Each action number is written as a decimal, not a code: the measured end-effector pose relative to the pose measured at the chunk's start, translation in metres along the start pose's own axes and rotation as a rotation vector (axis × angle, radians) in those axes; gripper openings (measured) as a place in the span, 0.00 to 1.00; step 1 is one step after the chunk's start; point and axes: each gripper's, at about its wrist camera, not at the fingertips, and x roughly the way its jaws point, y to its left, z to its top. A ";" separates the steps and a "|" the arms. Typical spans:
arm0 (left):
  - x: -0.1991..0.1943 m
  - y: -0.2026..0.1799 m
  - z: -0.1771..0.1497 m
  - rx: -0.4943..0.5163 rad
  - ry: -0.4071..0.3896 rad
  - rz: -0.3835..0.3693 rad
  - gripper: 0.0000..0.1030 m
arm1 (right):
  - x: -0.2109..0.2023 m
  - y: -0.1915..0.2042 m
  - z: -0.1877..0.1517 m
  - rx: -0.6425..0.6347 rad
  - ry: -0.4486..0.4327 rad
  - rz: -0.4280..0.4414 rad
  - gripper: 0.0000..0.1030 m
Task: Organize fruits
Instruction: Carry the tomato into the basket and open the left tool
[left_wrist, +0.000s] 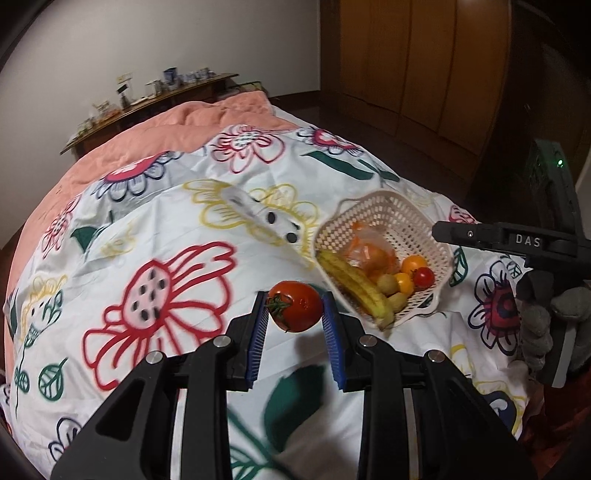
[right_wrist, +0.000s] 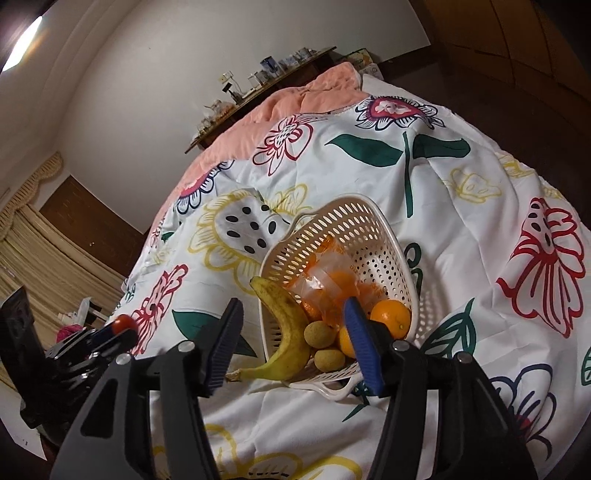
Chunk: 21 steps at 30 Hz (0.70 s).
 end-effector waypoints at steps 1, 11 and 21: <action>0.003 -0.005 0.002 0.010 0.005 -0.005 0.30 | -0.001 -0.001 0.000 0.001 0.000 0.007 0.56; 0.035 -0.045 0.031 0.065 0.063 -0.082 0.30 | -0.010 -0.030 -0.001 0.065 -0.032 0.009 0.58; 0.069 -0.074 0.054 0.112 0.127 -0.105 0.30 | -0.016 -0.041 -0.002 0.073 -0.055 -0.010 0.58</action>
